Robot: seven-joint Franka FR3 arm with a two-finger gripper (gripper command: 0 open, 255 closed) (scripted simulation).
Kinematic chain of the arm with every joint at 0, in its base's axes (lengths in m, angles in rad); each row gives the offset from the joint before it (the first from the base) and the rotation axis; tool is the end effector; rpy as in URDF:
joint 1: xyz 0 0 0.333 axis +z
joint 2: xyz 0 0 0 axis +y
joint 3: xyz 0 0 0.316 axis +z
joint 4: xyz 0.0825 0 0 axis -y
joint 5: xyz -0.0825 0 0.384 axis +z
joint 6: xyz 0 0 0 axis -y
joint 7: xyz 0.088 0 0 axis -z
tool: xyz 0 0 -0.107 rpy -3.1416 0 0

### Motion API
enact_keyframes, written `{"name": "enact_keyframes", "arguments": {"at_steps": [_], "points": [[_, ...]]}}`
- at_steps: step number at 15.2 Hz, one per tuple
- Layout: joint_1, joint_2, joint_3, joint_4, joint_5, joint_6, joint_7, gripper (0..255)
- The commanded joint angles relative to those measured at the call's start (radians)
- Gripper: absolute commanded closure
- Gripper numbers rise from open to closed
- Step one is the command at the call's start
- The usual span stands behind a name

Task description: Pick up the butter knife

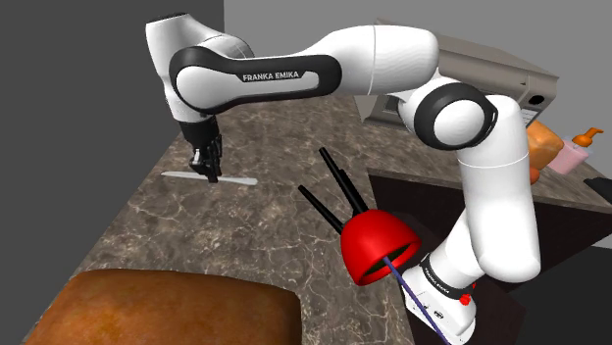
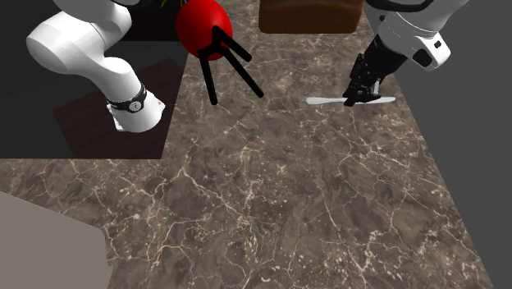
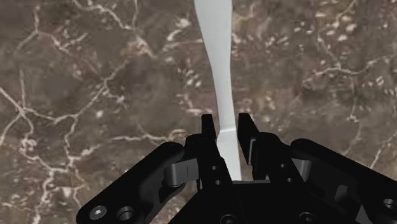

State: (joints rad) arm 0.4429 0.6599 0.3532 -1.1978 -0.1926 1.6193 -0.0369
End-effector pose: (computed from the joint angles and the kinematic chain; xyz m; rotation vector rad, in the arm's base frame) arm 0.5529 0.4461 0.3956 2.8271 1.2196 -0.3060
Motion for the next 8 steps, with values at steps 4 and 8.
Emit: {"name": "enact_keyframes", "arguments": {"at_steps": [4, 8], "points": [[0.009, -0.002, 0.002, 0.064, 0.002, -0.066, -0.002, 255], [0.017, 0.002, 0.002, 0.125, 0.002, -0.123, -0.005, 255]]}}
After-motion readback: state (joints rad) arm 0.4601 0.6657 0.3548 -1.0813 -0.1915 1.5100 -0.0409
